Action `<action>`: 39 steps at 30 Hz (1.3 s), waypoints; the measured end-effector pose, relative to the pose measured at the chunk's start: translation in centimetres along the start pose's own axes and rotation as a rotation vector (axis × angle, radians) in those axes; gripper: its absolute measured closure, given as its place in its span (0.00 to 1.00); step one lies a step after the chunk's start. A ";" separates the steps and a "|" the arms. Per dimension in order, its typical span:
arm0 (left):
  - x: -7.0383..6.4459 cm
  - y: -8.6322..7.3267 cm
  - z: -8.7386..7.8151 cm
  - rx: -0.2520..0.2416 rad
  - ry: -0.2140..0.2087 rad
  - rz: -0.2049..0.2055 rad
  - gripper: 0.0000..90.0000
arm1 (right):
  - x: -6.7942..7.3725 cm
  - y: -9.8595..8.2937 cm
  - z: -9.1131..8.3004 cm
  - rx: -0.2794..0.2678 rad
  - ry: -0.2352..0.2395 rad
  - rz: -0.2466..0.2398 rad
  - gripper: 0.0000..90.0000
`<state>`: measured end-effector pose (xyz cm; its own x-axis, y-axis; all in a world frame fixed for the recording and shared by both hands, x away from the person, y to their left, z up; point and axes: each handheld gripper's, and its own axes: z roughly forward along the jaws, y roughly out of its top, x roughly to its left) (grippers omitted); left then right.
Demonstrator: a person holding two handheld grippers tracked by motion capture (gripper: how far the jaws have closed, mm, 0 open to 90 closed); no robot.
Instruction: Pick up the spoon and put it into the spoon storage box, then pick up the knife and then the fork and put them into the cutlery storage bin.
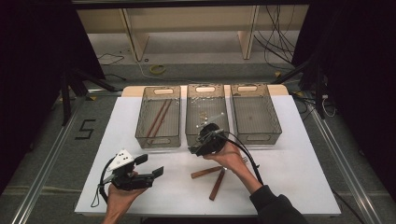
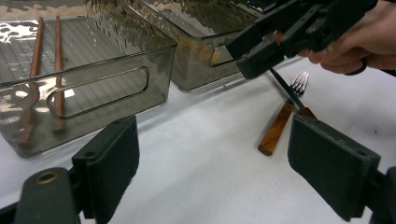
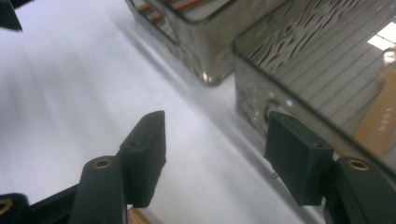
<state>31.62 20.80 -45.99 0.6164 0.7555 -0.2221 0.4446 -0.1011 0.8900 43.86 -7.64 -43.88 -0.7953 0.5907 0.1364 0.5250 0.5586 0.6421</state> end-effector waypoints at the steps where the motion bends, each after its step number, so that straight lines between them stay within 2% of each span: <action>1: 0.0 0.0 0.0 -0.001 0.001 -0.001 0.18 | 0.1 -0.1 0.1 0.006 0.000 0.001 0.43; 7: 0.0 0.0 0.0 -0.001 0.000 0.000 0.18 | 0.3 -0.8 0.4 0.020 0.005 -0.005 0.44; 14: 0.0 0.0 -0.1 -0.002 0.001 0.003 0.18 | 0.9 -1.5 0.8 0.031 0.006 -0.033 0.44; 26: 0.0 -0.1 -0.1 -0.004 -0.002 0.002 0.18 | 1.4 -2.8 1.0 0.052 0.014 -0.047 0.45; 29: 0.0 -0.1 -0.1 -0.004 -0.002 0.003 0.18 | 1.5 -3.0 1.1 0.054 0.011 -0.036 0.45; 39: -0.1 0.0 -0.2 -0.008 -0.003 0.005 0.18 | 1.9 -3.8 1.8 0.094 0.014 -0.056 0.49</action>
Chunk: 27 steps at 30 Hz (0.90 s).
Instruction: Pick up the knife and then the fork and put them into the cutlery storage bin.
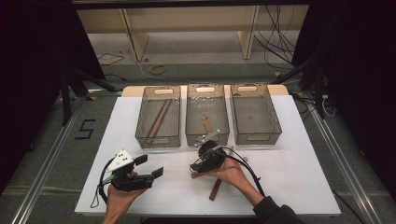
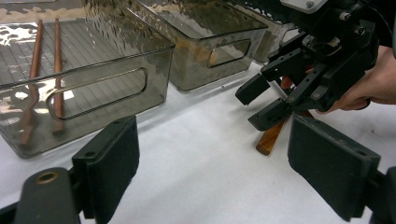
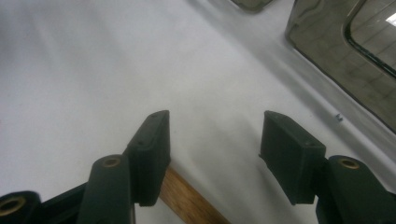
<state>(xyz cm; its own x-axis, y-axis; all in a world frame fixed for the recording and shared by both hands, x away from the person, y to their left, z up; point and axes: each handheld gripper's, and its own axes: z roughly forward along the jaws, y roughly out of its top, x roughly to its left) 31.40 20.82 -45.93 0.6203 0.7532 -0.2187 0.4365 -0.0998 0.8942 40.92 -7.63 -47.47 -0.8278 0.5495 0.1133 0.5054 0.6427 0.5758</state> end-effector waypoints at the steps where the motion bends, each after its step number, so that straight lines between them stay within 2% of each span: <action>1: 0.0 0.0 0.0 0.000 0.000 -0.001 0.18 | 0.0 0.0 0.0 -0.001 0.003 0.000 0.50; 6: 0.1 0.0 0.0 0.004 0.002 -0.004 0.18 | 0.2 -0.1 0.2 0.009 0.011 -0.014 0.59; 13: 0.1 -0.1 0.0 0.003 0.004 -0.005 0.18 | 0.5 -0.4 0.8 0.020 -0.011 -0.036 0.74; 18: 0.0 0.0 0.1 0.009 0.001 0.006 0.18 | 0.5 -0.4 0.8 0.014 -0.025 -0.034 0.82; 23: 0.0 0.0 0.2 0.012 -0.003 0.011 0.18 | 1.3 -0.5 0.8 0.031 -0.011 -0.062 0.92; 27: 0.0 0.0 0.1 0.004 -0.003 0.007 0.18 | 1.6 -0.8 0.6 0.042 0.001 -0.062 0.99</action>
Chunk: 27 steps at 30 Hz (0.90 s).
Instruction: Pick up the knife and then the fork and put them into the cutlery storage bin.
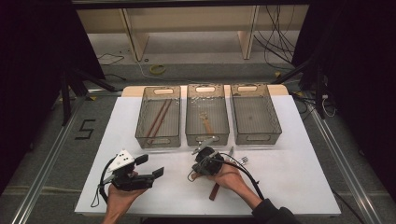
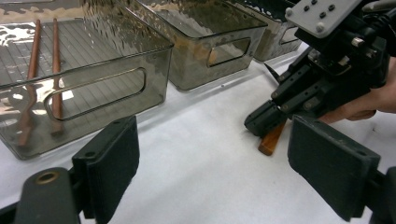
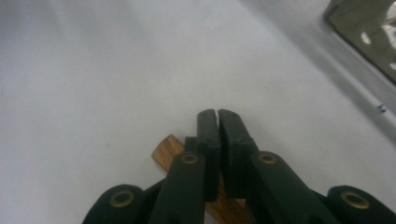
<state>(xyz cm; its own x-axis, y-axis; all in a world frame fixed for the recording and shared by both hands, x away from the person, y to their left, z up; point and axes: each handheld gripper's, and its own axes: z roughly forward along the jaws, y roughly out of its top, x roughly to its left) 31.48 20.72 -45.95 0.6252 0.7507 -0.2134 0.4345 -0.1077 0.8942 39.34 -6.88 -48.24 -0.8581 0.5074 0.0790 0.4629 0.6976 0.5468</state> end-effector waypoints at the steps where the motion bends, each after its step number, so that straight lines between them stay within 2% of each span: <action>1: 0.0 0.0 0.0 0.001 0.000 0.001 0.18 | 0.1 -0.1 -0.1 0.002 0.002 -0.004 0.99; 15: -0.1 0.0 0.0 0.005 0.001 0.001 0.18 | 1.7 -2.6 -1.8 0.036 0.038 -0.043 1.00; 25: -0.1 0.0 0.0 0.005 0.003 0.002 0.18 | 2.2 -5.0 -3.7 0.076 0.068 -0.051 1.00; 27: -0.1 0.0 0.0 0.005 0.004 0.002 0.18 | 2.1 -5.5 -4.1 0.086 0.075 -0.065 1.00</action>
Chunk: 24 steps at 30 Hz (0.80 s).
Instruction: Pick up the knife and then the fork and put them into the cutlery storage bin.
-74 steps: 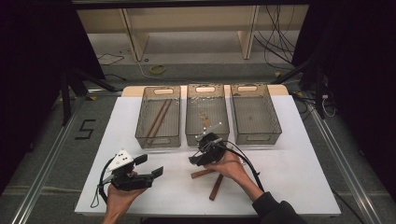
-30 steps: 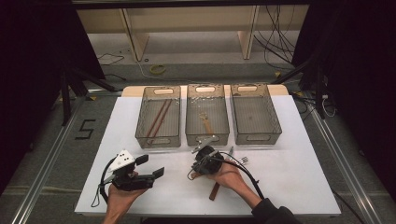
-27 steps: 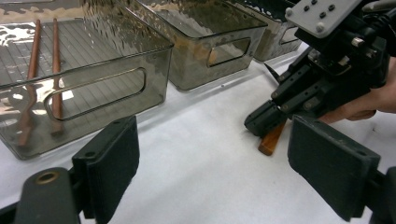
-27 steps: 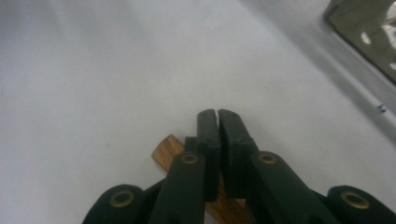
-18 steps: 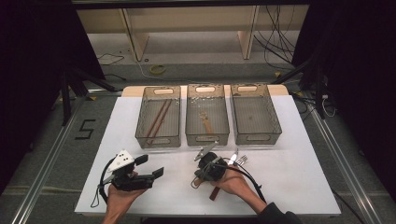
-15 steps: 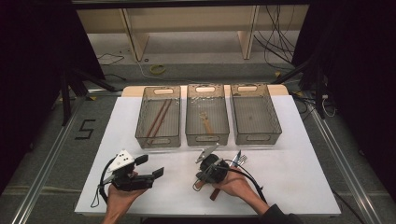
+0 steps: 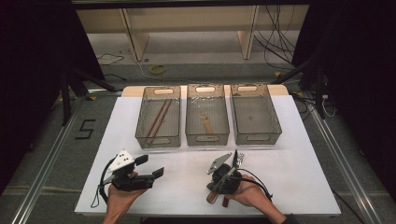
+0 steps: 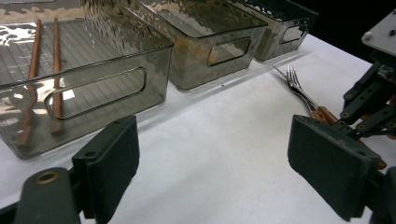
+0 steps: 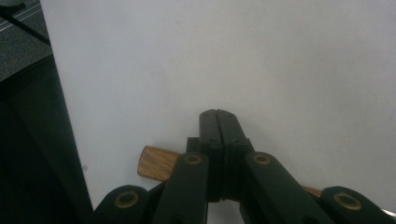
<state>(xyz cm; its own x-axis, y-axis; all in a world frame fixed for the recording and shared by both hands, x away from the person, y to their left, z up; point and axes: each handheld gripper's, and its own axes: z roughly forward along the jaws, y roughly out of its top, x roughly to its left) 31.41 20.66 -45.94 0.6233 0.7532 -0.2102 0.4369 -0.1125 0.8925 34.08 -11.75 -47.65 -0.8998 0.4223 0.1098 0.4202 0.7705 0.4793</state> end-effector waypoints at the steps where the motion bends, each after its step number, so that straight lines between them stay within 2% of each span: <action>1: 0.0 0.0 0.0 0.000 0.000 0.000 0.18 | 0.1 -0.3 -0.1 0.000 0.002 0.009 1.00; 6: 0.0 0.0 0.0 0.000 0.001 -0.001 0.18 | 0.1 -1.7 -1.1 0.024 0.001 -0.001 1.00; 8: 0.0 0.0 0.0 0.001 0.001 -0.001 0.18 | 0.1 -2.1 -1.4 0.025 0.002 0.011 1.00; 10: 0.0 0.0 0.0 0.001 0.001 -0.001 0.18 | 0.0 -2.7 -1.8 0.035 0.002 -0.007 1.00; 24: 0.0 0.0 -0.1 -0.002 0.000 0.003 0.18 | -1.5 -5.9 -4.2 0.067 -0.019 0.059 1.00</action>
<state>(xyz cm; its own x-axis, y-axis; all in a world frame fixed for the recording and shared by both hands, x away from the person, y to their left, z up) 31.38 20.73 -45.93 0.6244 0.7529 -0.2079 0.4340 -0.1131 0.8938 32.42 -18.93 -47.00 -0.8713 0.4761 0.1193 0.4797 0.7743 0.4127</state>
